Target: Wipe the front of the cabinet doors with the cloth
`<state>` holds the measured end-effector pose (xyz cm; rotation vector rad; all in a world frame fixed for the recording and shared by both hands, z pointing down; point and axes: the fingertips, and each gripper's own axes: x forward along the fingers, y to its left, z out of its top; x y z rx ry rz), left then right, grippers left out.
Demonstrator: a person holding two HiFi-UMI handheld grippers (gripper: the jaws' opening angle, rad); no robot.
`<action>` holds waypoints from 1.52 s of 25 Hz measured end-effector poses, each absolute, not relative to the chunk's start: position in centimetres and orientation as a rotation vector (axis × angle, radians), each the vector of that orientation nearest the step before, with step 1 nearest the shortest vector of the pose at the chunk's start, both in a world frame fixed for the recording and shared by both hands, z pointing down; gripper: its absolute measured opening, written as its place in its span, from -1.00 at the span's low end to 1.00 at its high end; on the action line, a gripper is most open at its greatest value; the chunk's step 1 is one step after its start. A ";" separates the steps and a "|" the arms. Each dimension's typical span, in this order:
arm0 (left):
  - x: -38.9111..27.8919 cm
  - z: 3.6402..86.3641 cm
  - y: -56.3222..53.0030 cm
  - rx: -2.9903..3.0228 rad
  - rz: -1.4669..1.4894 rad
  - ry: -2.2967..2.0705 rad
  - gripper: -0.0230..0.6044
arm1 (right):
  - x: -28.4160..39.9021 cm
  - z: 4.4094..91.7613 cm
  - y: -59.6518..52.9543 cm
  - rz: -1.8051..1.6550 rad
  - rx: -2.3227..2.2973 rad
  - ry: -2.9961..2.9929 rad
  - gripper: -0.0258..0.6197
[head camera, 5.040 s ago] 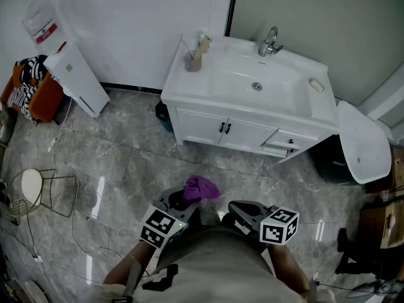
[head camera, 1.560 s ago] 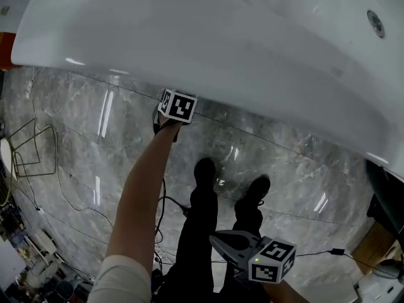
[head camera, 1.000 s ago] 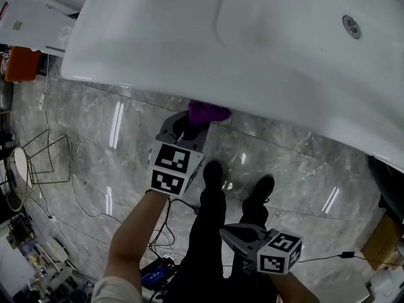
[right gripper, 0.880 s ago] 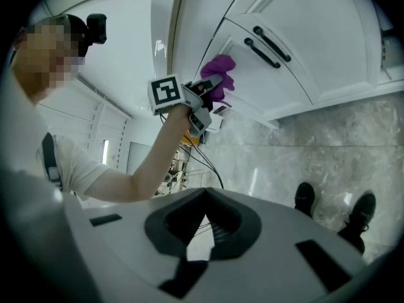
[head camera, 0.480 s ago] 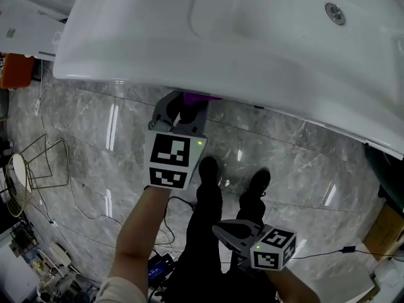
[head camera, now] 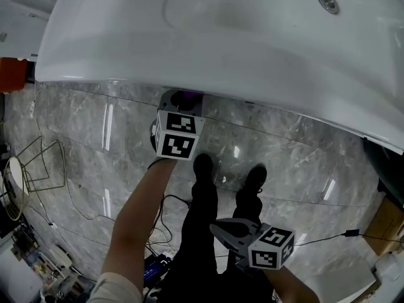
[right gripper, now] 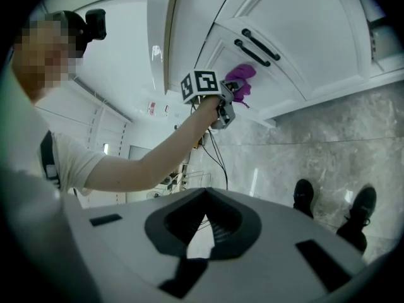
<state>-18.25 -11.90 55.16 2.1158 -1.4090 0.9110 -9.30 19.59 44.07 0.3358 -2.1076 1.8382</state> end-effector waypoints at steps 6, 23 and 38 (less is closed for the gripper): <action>-18.8 64.0 -11.8 2.007 1.095 -1.388 -0.58 | -8.3 45.8 20.0 1.865 0.344 -2.104 -0.89; -19.2 79.6 -10.7 1.728 1.215 -1.331 -0.59 | -4.8 50.8 19.6 1.915 0.421 -2.064 -0.89; -13.0 44.6 -8.3 2.341 0.734 -1.416 -0.59 | -2.3 45.4 15.4 1.894 0.542 -2.134 -0.89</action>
